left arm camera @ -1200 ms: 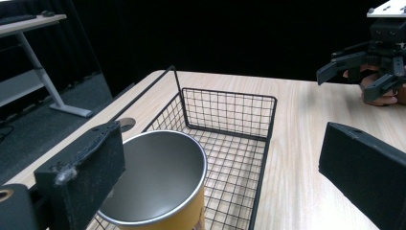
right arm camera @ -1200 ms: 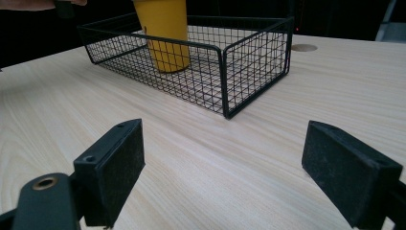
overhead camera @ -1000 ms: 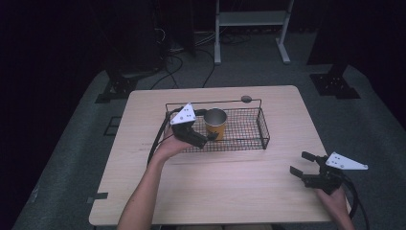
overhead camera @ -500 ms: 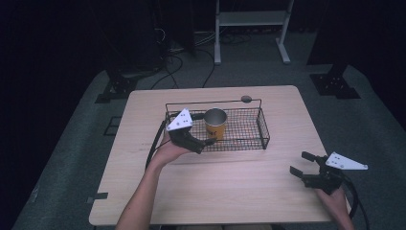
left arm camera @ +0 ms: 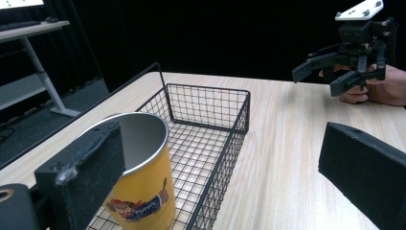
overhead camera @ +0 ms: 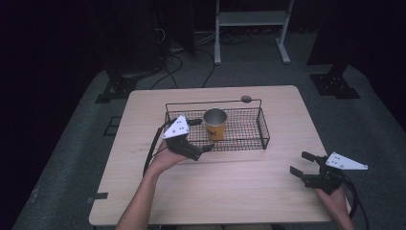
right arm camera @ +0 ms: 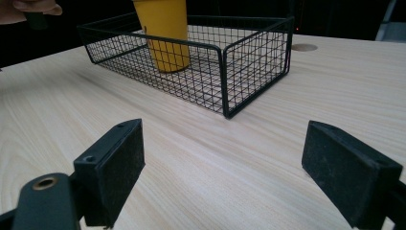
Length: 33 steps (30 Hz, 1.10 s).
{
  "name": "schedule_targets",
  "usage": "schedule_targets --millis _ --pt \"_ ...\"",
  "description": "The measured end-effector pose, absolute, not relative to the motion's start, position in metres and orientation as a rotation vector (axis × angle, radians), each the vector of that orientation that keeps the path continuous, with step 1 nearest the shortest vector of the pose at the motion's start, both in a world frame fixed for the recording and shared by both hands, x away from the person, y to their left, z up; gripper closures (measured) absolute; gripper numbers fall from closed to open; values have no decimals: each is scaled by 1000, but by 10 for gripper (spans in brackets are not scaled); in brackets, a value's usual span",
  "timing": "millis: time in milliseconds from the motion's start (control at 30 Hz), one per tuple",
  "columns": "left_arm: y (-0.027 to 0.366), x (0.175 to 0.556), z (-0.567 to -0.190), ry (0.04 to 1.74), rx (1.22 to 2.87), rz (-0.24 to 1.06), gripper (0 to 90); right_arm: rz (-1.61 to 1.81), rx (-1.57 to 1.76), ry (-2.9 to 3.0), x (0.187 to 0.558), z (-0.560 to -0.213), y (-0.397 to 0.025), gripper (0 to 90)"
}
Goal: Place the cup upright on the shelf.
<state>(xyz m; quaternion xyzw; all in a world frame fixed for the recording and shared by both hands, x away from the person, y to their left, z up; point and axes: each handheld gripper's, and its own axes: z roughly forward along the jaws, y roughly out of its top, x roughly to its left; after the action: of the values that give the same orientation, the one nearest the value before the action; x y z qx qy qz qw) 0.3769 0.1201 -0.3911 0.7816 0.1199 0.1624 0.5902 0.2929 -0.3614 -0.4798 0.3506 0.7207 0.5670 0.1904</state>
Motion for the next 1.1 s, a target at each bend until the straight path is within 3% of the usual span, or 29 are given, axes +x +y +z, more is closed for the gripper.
schedule_targets --millis 1100 --pt "131 342 -412 291 1773 343 13 1596 990 2023 293 -480 -362 136"
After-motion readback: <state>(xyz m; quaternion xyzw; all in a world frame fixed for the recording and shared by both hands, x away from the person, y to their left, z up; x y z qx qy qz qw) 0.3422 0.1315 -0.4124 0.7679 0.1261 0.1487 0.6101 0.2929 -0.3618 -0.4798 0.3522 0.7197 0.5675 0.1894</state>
